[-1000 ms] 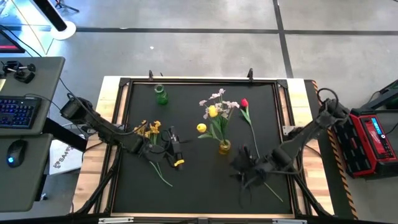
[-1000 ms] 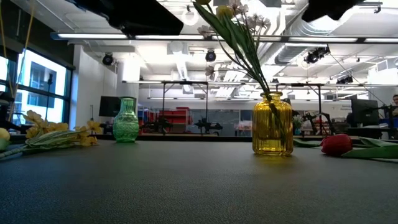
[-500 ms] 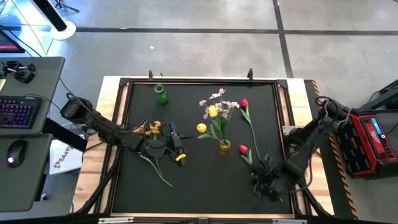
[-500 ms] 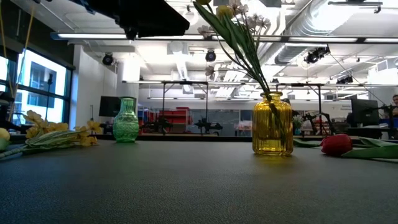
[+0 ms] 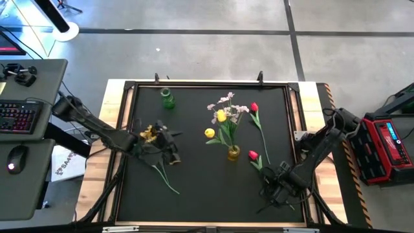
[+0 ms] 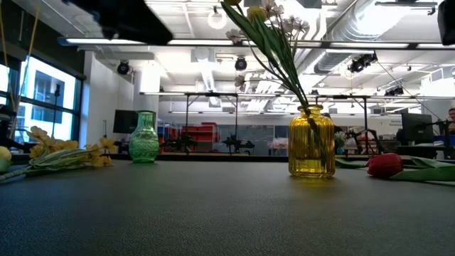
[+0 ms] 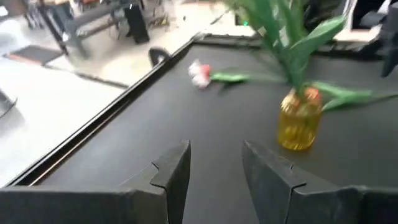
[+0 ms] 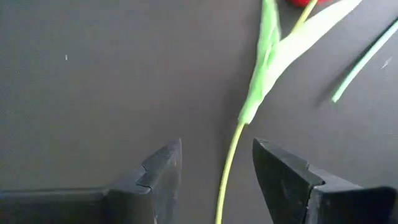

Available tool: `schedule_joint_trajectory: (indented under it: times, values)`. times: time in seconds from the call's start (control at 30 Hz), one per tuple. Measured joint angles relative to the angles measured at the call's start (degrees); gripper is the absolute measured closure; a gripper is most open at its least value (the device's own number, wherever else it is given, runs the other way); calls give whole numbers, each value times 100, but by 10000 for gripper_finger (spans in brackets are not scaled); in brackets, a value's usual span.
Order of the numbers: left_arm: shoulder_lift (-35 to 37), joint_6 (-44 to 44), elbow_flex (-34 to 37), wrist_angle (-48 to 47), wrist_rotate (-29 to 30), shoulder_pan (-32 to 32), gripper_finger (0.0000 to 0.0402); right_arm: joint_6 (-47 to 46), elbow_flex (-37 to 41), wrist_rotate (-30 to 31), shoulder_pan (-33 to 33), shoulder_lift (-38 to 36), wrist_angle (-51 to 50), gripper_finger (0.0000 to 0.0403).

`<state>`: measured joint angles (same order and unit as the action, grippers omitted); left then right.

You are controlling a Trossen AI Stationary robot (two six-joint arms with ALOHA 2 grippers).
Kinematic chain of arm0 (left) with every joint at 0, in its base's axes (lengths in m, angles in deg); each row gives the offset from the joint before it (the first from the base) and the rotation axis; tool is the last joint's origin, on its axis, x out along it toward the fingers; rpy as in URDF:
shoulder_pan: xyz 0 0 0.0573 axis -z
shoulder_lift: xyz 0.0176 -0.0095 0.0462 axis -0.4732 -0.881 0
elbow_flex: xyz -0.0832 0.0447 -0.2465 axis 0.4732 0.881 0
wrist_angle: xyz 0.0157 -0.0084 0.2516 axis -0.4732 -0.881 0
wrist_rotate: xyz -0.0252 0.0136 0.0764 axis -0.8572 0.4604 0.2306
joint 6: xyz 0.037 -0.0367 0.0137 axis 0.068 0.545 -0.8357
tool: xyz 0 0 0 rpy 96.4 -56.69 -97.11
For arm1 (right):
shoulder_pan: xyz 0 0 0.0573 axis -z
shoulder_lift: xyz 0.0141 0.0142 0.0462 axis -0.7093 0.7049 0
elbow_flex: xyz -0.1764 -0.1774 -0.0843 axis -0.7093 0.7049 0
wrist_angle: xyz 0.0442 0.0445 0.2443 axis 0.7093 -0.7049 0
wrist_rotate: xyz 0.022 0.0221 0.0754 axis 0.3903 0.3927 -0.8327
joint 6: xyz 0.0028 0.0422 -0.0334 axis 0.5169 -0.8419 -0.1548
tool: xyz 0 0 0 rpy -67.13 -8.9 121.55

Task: Sort flowers into vase by color
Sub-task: Put the bottom red tulip into the green vase

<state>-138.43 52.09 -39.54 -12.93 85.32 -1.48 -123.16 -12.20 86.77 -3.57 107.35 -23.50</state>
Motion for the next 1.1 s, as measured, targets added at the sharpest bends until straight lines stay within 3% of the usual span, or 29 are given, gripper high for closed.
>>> schedule_joint_trajectory:
  times: [0.17, 0.27, 0.47, 0.63, 0.83, 1.1]
  values:
    - [431, 1078, 0, -1741, 13, 46, 270, 10, 0, -44, 0, 96, 205, 235]
    - [455, 1751, 1, -2244, 18, 46, 270, 35, 0, 148, 35, 157, 214, 243]
    - [212, 1779, 194, -1724, 80, 46, 270, 56, 0, 182, 343, 382, 39, 254]
    - [67, 1753, 342, -1431, 80, 44, 271, 400, 2, -349, 704, 661, -160, 254]
    - [-86, 1792, 343, -1320, 39, 44, 271, 960, 2, -509, 1038, 799, -66, 255]
    - [-228, 1792, 343, -1264, -29, 44, 271, 1407, 2, -647, 1317, 804, -77, 295]
